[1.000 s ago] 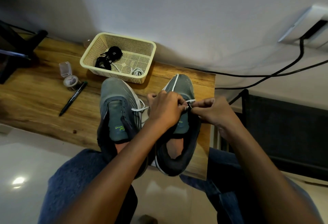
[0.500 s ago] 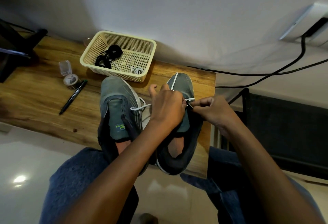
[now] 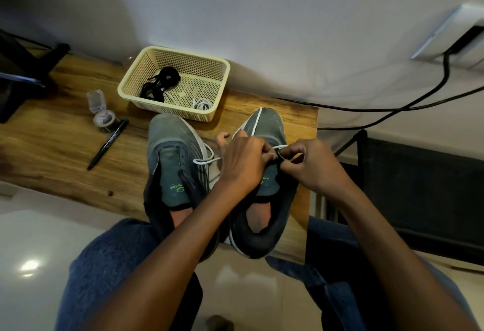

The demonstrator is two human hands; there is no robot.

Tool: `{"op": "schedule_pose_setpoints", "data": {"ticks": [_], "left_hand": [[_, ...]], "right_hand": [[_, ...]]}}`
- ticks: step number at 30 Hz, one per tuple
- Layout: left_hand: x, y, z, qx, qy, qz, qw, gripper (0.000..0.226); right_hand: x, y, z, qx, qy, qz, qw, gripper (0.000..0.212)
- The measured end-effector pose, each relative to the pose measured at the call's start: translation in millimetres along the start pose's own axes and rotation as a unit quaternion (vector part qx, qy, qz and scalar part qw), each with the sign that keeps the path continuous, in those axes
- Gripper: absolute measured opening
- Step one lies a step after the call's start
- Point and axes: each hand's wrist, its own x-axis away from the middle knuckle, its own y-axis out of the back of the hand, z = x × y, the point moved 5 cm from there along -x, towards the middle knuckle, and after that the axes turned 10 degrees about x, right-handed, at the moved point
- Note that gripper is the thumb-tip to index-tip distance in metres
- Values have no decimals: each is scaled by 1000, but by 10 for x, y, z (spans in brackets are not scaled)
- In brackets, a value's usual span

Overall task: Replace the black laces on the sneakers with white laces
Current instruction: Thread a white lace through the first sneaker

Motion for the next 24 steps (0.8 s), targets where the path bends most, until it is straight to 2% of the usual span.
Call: {"op": "schedule_pose_setpoints", "data": {"ticks": [5,9,13,19,21,24], "left_hand": [[-11,-22,37,34,-2,-5,999,18],[-28,-5,59,63,-7,-16,998,14],[-37,38,41,112,-10,-18,993,11],[-79,38,67,107,9,51,993,2],[-68,41,74,120,14,71,990,8],[-56,26,79,141,10,60,988,21]], "right_hand": [[4,-14,-66,-68,-42,16,997,6],[15,-35,-85,-129,-68,33,989,13],[7,-45,-96,-139,-93,23,986,15],[-22,-50,-94,-142,-124,14,982,7],[-23,-44,-88,-139,-121,11,983,14],[-20,-49,-105,-145,-121,12,982,17]]}}
